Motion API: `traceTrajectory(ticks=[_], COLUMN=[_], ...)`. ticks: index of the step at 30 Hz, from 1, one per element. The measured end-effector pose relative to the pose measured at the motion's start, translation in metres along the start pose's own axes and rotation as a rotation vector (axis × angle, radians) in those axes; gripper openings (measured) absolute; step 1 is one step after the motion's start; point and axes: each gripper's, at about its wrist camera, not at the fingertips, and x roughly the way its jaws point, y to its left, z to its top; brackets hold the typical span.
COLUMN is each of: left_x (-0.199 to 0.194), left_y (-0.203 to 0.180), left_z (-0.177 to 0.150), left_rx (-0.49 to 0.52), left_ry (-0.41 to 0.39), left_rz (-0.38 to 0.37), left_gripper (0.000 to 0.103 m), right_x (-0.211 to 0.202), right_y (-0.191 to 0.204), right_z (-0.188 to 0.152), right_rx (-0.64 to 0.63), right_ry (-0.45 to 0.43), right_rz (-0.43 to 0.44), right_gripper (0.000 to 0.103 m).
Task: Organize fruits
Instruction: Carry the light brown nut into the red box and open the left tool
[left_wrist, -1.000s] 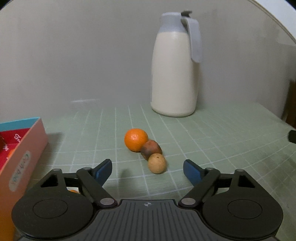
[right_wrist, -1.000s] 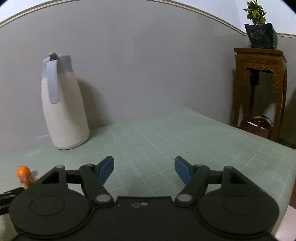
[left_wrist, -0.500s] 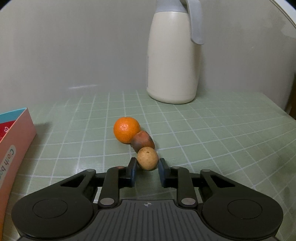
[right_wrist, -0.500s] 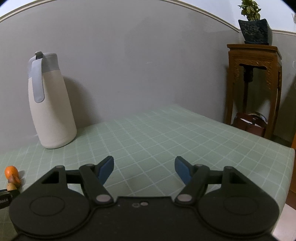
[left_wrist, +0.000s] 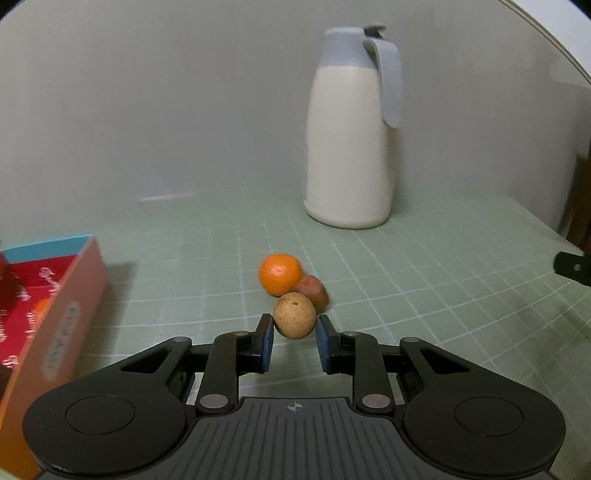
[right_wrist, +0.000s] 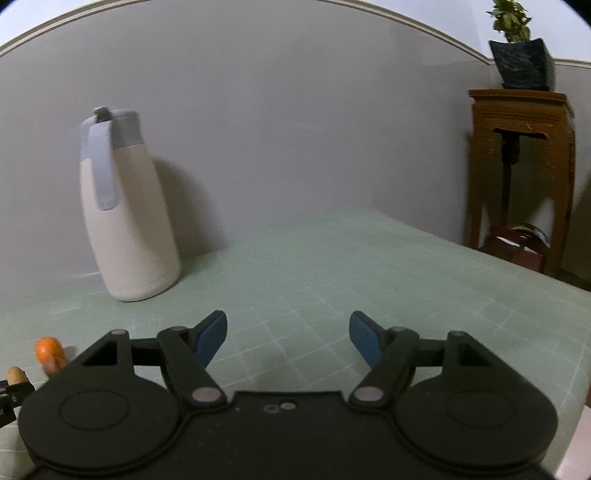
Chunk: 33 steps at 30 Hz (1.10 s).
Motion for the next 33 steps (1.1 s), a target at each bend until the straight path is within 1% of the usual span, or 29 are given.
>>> traceTrajectory(ticks=[7,14,22,33], left_x=[-0.023,-0.042,-0.057,-0.073], left_y=[0.025,0.045,0.06,0.091], left_z=[-0.001,0.001,0.001,0.0], left_rx=[-0.007,-0.013,-0.018,-0.033], left_ry=[-0.023,-0.049,-0.069,-0.079], left_rz=[0.025,0.052,0.076,0.103], left_gripper=[0.025,0.025,0.025,0.025], right_x=[-0.007,-0.011,-0.014,-0.021], right_y=[0.026,0.046,0.064,0.085], right_z=[0.0,-0.002,-0.005,-0.01], right_rx=[-0.014,-0.021,-0.034,-0.046], right_ry=[-0.008,-0.01,-0.008,-0.004], right_rz=[0.053,0.087,0.113,0.149], right_gripper=[0.073,0.073,0.073,0.073])
